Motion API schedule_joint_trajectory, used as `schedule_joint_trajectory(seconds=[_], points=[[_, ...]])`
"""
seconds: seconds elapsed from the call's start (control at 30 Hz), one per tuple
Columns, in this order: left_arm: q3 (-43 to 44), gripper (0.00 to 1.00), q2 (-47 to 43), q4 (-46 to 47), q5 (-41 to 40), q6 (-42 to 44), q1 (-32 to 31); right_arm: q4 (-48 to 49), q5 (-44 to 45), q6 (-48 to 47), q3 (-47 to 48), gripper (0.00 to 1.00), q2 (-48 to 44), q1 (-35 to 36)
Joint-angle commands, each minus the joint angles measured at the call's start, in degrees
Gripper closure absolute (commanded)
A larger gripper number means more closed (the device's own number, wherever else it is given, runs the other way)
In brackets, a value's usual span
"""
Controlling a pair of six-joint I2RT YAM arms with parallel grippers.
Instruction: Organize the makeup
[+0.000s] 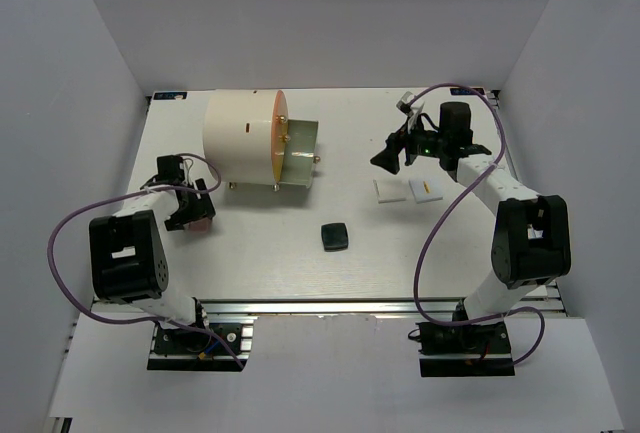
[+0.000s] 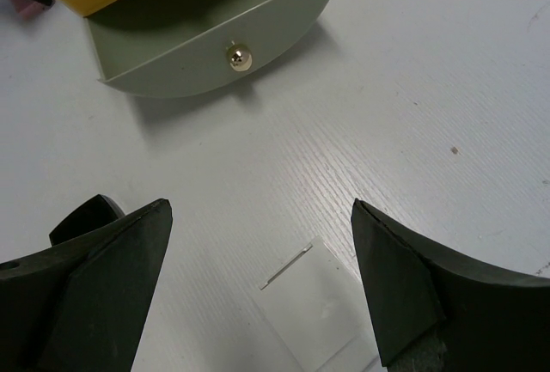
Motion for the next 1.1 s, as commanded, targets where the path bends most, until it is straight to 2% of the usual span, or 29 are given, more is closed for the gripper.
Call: schedule_joint_trajectory(seconds=[0.0,0.1,0.3,0.33,0.43,0.47,0.57,0.63,0.77,0.83,1.07], points=[[0.44,0.13,1.23,1.46,-2.85,1.14,-0.38,2.07,-1.77,0.79,-0.17,0.11,-1.67,-0.68],[0.53,0.15,1.23,1.37,-5.48,1.05,-0.38,2.16,-2.03,1.23,-0.35,0.11,-1.93,-0.69],[1.14,0.29,1.32,0.4,-8.74,0.26,-0.38,3.13,-2.56,2.54,-0.96,0.11,-2.19,-0.77],[1.14,0.35,1.5,0.05,-8.92,0.17,-0.47,3.13,-2.56,2.63,-0.88,0.11,-2.37,-0.69],[1.14,0.45,1.59,-0.3,-9.27,-1.23,-0.38,3.21,-2.56,2.72,-0.53,0.11,-2.28,-0.77],[1.06,0.53,1.41,-0.39,-9.27,-1.58,-0.38,3.3,-2.65,2.72,-0.35,0.11,-2.37,-0.77],[0.44,0.66,0.36,-0.39,-8.84,-3.51,-0.47,3.3,-2.91,2.98,-0.09,0.11,-2.46,-0.86],[-0.17,0.72,-1.04,-0.13,-8.4,-5.36,-0.47,3.3,-3.7,2.9,-0.09,0.11,-2.63,-1.04],[-1.58,0.79,-7.54,-0.04,-4.72,-9.57,-0.47,3.65,-7.3,2.2,-0.7,0.11,-3.95,-1.12],[-4.11,0.85,-14.21,0.75,-3.04,-12.21,-0.47,4.71,-8.01,1.67,-1.84,0.11,-5.0,-1.12],[-12.73,0.88,-38.55,3.21,10.57,-18.01,-2.92,2.86,-8.53,-0.18,-2.11,0.11,-5.8,-1.21]])
